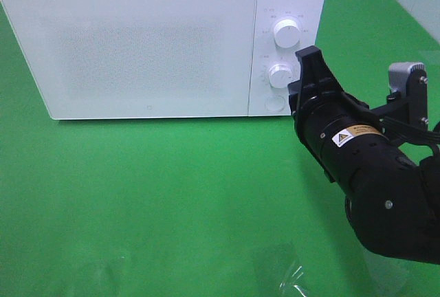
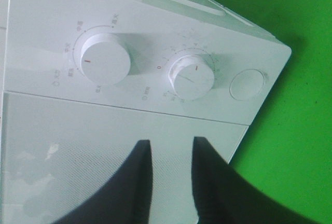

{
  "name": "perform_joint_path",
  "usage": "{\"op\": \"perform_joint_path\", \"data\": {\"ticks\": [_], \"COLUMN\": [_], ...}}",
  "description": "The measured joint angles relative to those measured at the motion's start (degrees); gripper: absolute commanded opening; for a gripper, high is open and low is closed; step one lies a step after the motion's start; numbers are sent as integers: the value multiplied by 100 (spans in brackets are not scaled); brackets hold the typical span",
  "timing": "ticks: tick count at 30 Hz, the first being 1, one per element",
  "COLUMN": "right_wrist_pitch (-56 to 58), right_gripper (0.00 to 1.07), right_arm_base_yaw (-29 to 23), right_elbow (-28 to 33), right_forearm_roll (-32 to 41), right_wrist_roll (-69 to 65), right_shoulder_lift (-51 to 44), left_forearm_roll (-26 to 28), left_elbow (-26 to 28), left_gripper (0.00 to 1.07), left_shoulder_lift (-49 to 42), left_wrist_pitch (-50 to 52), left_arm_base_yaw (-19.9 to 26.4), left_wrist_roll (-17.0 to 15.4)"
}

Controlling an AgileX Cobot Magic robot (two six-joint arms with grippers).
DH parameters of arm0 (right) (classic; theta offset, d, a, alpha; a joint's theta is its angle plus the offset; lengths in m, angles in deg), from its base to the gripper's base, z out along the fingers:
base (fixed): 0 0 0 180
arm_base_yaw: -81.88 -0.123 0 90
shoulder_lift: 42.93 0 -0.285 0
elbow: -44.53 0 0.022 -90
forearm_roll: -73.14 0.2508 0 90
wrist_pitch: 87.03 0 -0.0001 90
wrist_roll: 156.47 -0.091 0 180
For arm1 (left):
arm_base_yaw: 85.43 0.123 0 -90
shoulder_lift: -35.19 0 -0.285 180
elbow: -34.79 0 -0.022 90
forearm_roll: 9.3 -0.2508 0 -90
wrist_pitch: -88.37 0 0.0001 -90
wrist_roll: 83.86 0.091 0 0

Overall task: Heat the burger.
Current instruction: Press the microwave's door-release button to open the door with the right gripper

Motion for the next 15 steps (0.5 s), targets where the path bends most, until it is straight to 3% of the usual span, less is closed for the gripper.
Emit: {"op": "perform_joint_path", "data": {"ticks": [6,15], "right_wrist_pitch": [430,693], "right_gripper": [0,0], "right_arm_base_yaw": [0,0], "right_elbow": [0,-6], "right_forearm_roll": [-6,-11], "right_wrist_roll": [-814,-1301], "right_shoulder_lift": [0,298], "left_forearm_roll": [0,0], "left_elbow": [0,0], "left_gripper": [98,98], "left_shoulder_lift": [0,0], "left_wrist_pitch": [0,0], "left_arm_base_yaw": [0,0], "left_wrist_roll": [0,0]}}
